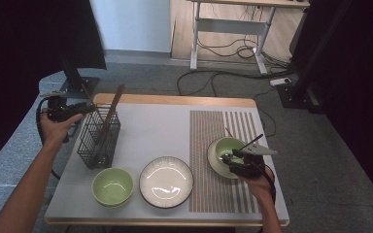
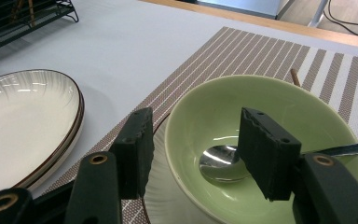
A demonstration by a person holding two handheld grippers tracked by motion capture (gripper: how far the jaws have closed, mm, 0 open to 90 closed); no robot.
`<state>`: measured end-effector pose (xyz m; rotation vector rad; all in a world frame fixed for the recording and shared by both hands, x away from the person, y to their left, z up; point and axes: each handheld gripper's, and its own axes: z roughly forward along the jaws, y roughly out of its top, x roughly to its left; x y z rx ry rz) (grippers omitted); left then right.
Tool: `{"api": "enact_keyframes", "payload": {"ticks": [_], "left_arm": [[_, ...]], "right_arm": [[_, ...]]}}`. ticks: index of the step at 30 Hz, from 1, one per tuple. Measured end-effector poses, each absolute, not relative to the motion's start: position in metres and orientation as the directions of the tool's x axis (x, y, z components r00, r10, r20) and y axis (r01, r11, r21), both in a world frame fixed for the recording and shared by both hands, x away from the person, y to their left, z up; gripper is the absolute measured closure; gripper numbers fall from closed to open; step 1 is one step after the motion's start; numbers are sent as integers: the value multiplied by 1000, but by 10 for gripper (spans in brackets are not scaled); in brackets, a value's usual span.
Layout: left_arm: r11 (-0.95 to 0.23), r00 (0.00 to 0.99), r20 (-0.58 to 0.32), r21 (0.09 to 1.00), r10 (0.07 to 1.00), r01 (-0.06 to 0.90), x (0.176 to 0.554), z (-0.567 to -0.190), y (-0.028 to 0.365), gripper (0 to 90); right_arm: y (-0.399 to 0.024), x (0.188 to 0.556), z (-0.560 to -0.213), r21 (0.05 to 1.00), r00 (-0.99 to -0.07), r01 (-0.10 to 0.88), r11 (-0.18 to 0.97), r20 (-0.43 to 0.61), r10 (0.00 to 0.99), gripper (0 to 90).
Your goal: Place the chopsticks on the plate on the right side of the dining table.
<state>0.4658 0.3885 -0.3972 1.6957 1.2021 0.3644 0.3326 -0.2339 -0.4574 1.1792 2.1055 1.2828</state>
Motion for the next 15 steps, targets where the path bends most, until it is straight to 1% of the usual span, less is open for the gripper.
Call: {"api": "enact_keyframes", "payload": {"ticks": [15], "left_arm": [[8,446,-296,840,844,542,472,-401,394,433]], "right_arm": [[-231,332,-458,863,-561,448,234,68,825,456]]}}
